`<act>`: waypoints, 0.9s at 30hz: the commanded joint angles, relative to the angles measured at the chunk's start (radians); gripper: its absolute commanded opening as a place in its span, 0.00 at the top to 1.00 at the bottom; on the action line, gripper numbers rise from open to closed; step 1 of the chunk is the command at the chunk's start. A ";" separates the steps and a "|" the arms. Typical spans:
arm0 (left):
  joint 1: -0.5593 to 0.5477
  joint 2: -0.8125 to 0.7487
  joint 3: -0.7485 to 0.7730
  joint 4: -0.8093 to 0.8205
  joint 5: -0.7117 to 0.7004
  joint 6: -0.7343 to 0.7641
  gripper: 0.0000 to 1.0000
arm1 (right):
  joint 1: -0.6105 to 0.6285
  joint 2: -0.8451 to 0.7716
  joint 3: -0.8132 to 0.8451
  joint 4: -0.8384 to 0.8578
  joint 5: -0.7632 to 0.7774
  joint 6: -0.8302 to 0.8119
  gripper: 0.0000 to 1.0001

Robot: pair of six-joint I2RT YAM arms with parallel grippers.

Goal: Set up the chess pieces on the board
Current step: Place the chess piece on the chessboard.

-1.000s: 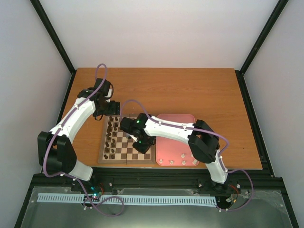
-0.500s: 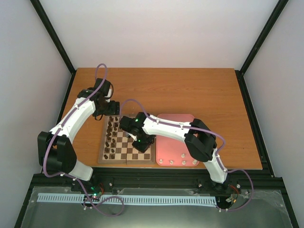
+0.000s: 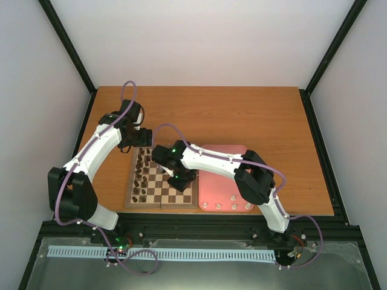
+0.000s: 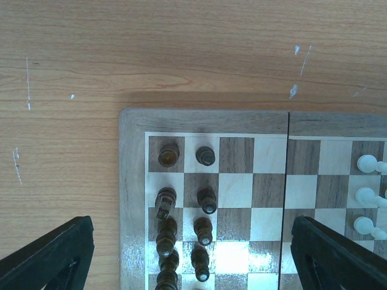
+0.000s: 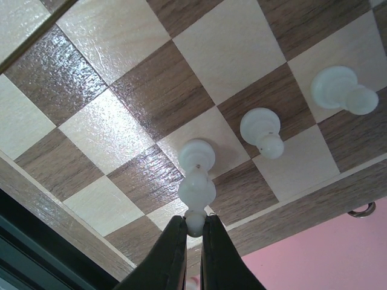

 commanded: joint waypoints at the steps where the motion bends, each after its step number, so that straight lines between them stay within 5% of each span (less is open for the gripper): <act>1: 0.007 -0.011 0.012 0.014 -0.010 -0.006 0.00 | -0.009 0.012 0.016 -0.011 0.005 -0.012 0.97; 27: 0.006 -0.023 0.000 0.015 -0.003 -0.006 0.00 | 0.037 0.033 0.091 -0.113 -0.030 -0.053 0.97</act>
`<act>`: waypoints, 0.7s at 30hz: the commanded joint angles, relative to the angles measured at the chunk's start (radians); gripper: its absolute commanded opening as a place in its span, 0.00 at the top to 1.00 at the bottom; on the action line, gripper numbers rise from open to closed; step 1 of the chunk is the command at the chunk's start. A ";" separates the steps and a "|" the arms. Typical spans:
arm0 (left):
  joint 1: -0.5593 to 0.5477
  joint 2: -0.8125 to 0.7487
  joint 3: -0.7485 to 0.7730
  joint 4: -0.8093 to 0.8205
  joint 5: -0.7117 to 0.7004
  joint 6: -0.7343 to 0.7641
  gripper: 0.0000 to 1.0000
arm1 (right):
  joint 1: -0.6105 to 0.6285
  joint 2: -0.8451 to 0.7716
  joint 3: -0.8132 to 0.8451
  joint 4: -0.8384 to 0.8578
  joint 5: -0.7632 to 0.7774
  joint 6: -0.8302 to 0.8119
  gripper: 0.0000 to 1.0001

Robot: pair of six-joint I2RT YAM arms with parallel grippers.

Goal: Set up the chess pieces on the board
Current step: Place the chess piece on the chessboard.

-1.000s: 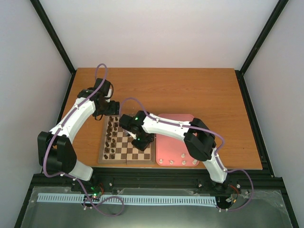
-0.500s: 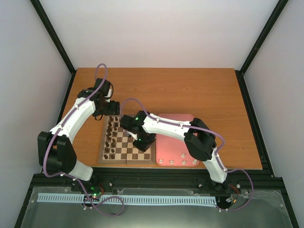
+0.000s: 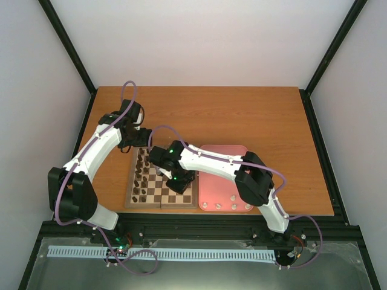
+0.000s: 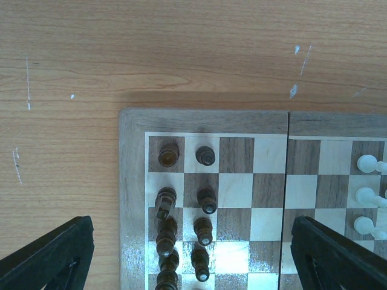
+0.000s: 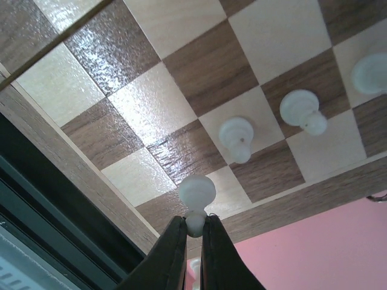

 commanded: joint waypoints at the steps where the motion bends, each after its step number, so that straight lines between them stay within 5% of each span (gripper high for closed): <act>1: 0.007 -0.023 0.000 0.016 -0.004 -0.007 0.00 | 0.010 0.033 0.046 -0.035 -0.003 -0.031 0.97; 21: 0.007 -0.019 -0.002 0.017 -0.007 -0.007 0.00 | 0.010 0.066 0.051 -0.027 -0.058 -0.051 0.96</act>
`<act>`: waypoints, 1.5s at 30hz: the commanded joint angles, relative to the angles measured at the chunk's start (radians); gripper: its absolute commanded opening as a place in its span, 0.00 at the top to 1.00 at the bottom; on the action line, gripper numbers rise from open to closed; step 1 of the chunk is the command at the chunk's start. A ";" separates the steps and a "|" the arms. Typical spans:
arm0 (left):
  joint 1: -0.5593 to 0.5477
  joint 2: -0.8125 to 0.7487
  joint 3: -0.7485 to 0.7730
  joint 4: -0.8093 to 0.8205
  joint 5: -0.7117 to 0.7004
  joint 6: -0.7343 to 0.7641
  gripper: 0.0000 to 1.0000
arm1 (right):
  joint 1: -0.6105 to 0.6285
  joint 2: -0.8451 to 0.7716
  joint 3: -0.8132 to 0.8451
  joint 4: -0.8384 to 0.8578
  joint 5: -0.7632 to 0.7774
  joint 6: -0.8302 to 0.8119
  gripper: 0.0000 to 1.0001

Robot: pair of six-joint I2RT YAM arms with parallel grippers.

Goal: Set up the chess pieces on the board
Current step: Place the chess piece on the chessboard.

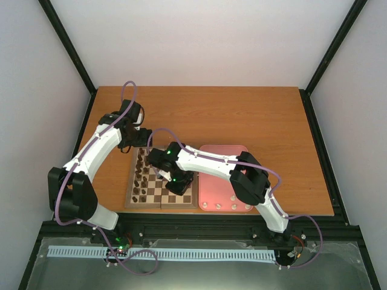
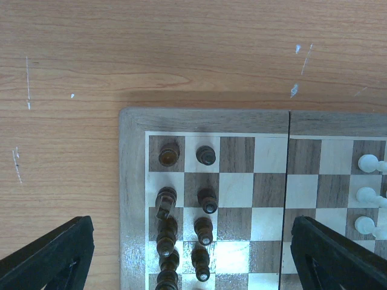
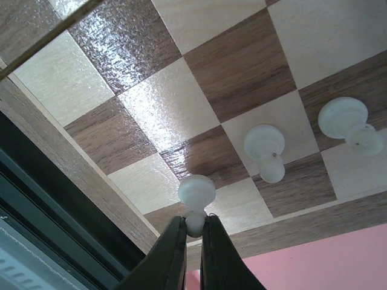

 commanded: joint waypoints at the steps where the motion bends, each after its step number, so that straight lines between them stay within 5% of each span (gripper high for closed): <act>1: 0.006 -0.020 0.000 0.017 -0.007 -0.006 0.00 | 0.010 0.018 0.025 -0.010 -0.013 -0.015 0.96; 12: 0.007 -0.012 0.002 0.016 -0.001 -0.006 0.00 | 0.011 0.022 0.026 -0.006 -0.009 -0.016 0.85; 45: 0.006 -0.017 0.002 0.015 -0.005 -0.006 0.00 | 0.010 -0.047 0.035 0.017 0.028 -0.037 0.78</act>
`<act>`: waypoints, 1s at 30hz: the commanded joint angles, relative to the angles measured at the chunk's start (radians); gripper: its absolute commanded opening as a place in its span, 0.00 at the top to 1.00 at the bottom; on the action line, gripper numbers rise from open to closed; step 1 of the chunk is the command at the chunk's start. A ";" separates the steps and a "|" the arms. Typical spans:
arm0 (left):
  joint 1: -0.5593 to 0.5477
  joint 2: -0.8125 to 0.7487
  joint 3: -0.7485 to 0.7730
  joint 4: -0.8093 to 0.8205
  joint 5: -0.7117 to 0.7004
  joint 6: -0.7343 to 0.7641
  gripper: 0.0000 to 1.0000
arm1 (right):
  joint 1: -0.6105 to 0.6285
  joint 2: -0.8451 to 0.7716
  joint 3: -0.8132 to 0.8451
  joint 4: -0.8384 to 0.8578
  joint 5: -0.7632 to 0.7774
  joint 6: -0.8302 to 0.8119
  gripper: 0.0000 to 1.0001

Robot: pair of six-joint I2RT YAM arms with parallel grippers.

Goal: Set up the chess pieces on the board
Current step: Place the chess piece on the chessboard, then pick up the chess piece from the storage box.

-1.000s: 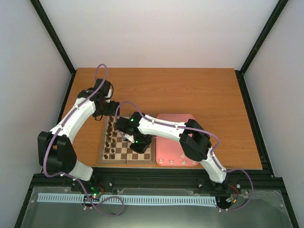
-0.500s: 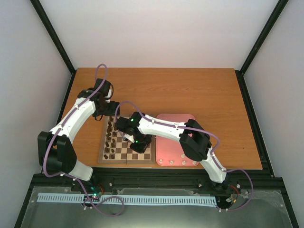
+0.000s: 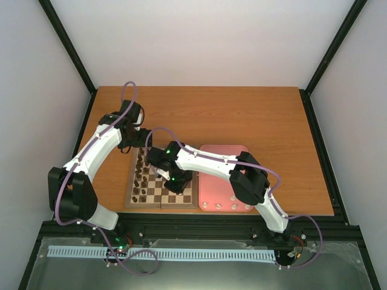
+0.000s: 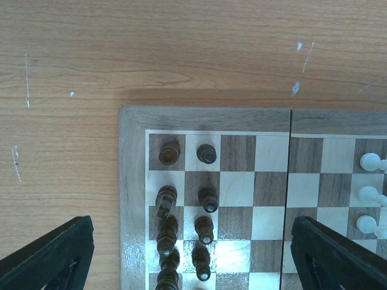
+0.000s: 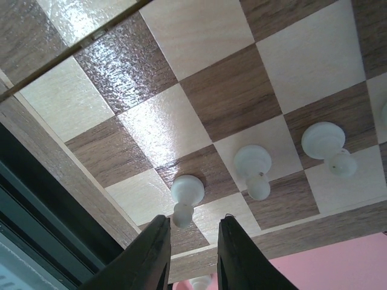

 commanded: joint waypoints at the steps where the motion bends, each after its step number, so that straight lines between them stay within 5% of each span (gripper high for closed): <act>1: 0.007 -0.015 0.008 0.014 -0.004 -0.005 0.00 | 0.010 -0.066 0.007 0.000 0.007 -0.015 0.78; 14: 0.006 -0.024 0.005 0.011 -0.005 -0.005 0.00 | -0.010 -0.301 -0.175 -0.038 0.101 0.033 0.69; 17: 0.007 -0.020 0.008 0.011 0.000 -0.005 0.00 | -0.093 -0.361 -0.272 -0.047 0.146 0.095 0.62; 24: 0.007 -0.009 0.016 0.013 0.018 -0.008 0.00 | -0.387 -0.483 -0.554 0.075 0.085 0.195 0.60; 30: 0.007 -0.004 0.016 0.011 0.017 -0.006 0.00 | -0.503 -0.506 -0.713 0.143 0.082 0.224 0.62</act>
